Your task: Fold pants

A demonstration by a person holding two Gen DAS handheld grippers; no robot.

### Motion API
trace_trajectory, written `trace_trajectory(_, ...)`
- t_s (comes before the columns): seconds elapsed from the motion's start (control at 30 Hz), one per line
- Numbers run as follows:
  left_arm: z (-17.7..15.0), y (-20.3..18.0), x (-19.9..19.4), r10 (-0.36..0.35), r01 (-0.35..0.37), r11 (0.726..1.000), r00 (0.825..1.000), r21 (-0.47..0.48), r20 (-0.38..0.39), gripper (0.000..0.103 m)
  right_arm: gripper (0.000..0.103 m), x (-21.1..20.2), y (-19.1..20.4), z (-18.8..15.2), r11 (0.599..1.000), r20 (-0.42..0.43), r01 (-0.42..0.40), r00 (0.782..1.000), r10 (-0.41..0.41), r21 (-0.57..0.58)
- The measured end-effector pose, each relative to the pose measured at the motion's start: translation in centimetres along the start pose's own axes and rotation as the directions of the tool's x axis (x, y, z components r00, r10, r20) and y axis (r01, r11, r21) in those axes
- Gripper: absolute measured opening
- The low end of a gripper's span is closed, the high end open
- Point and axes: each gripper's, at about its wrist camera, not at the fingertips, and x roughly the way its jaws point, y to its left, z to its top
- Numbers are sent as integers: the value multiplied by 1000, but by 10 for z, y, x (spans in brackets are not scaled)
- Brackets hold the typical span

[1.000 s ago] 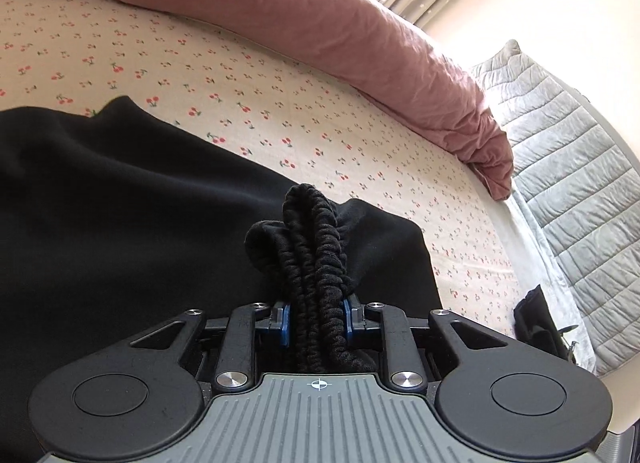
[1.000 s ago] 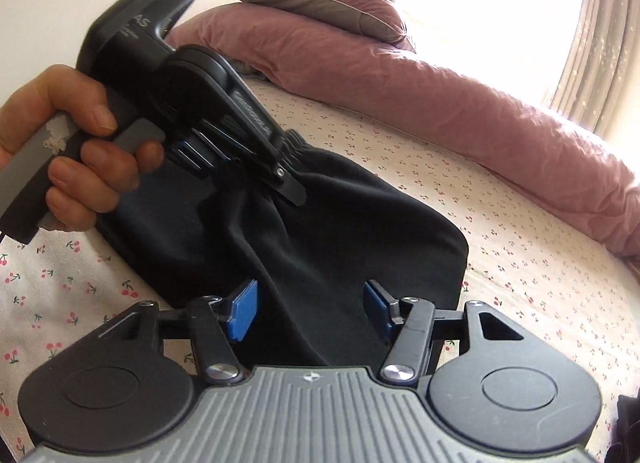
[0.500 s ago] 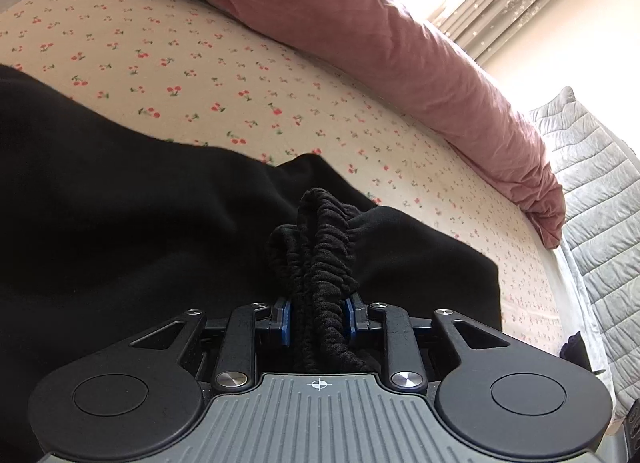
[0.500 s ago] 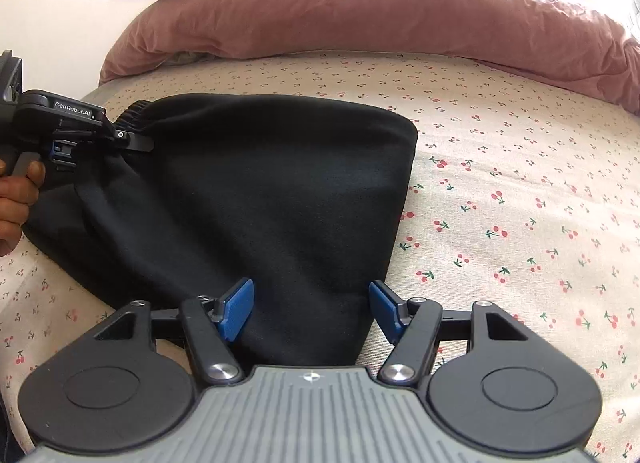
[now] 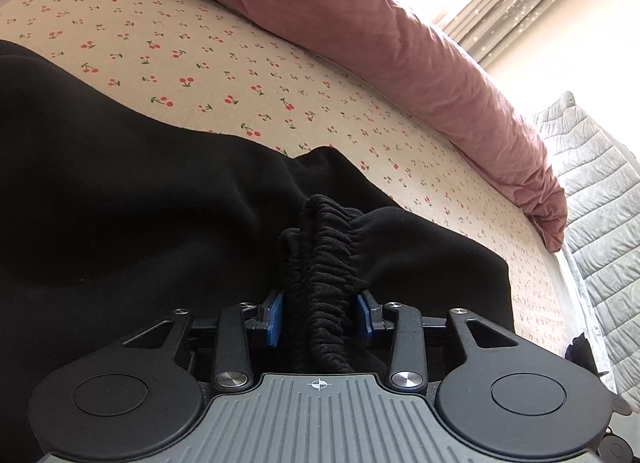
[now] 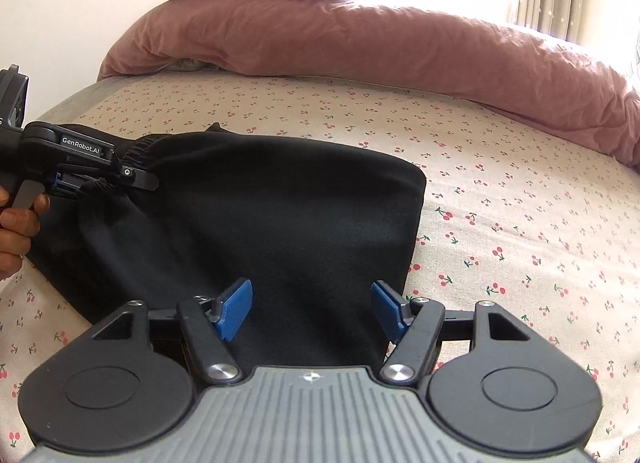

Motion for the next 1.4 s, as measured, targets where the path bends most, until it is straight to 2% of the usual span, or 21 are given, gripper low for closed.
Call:
trace_trajectory(0.07,-2,1,0,-6,6,1000,1000,-14,12,32,62,5,-3,4,1000,3,10,1000,-11,21)
trace_trajectory(0.17,-5,3,1,-17,18,999,1000,-45,14,27,62,18,-7,5,997,-27,-29,999,30,71)
trace_trajectory(0.23,-5,3,1,-28,28,998,1000,-53,11,24,59,34,-7,0,999,-114,11,994,-5,50)
trace_trajectory(0.3,-6,2,-2,-62,63,996,998,-64,13,21,58,34,-13,-4,998,-109,44,993,-40,34)
trace_trajectory(0.37,-6,-5,-4,-91,92,995,995,-30,32,20,58,30,-25,-2,993,-135,100,987,-90,67)
trace_trajectory(0.47,-8,-7,7,-42,42,999,999,-3,6,21,58,25,-40,-7,989,-148,118,983,-104,87)
trace_trajectory(0.53,-4,4,12,-54,53,997,998,-52,-12,21,58,19,-40,-6,989,-141,121,984,-108,87)
trace_trajectory(0.6,-2,6,9,-66,65,996,998,-62,-15,21,56,8,-38,-6,988,-91,130,988,-122,88)
trace_trajectory(0.67,-6,-1,9,-47,47,999,999,-12,-8,21,56,-2,-29,-4,996,-25,40,999,-38,82)
trace_trajectory(0.73,-11,-6,11,-28,28,1000,1000,9,-2,21,52,-9,-13,-4,999,10,-43,999,43,26)
trace_trajectory(0.77,-11,-7,11,-24,24,1000,1000,10,-4,21,48,-9,-6,-5,996,3,-84,996,84,-2)
trace_trajectory(0.8,-10,-6,9,-28,28,1000,1000,10,-11,21,46,-6,1,-7,993,-44,-120,992,119,-22)
trace_trajectory(0.87,-6,-4,5,-32,32,999,999,11,-20,24,36,12,6,-18,993,-184,-119,976,112,-26)
trace_trajectory(1.0,-1,-4,-3,0,0,997,1000,72,-3,35,34,7,-1,-24,989,-207,-144,969,134,-35)
trace_trajectory(1.07,2,-8,-12,10,-12,997,1000,82,16,46,35,6,-3,-24,986,-222,-161,964,147,-49)
trace_trajectory(1.13,5,-14,-28,-15,9,995,998,97,62,50,35,5,-2,-16,983,-231,-172,961,153,-62)
trace_trajectory(1.17,7,-16,-38,-21,11,994,995,107,98,58,35,3,-4,-11,981,-218,-188,961,172,-55)
trace_trajectory(1.2,8,-19,-49,-22,6,994,990,111,141,61,35,2,-7,-2,977,-185,-206,963,194,-47)
trace_trajectory(1.27,9,-22,-61,-44,26,995,981,96,191,61,35,1,-15,17,977,-107,-213,972,210,-17)
trace_trajectory(1.33,4,-30,-56,-140,124,987,976,101,168,59,35,16,-34,39,981,-37,-178,983,181,71)
trace_trajectory(1.4,-7,-44,-41,-205,192,973,974,128,97,52,35,41,-53,53,976,-24,-146,988,152,161)
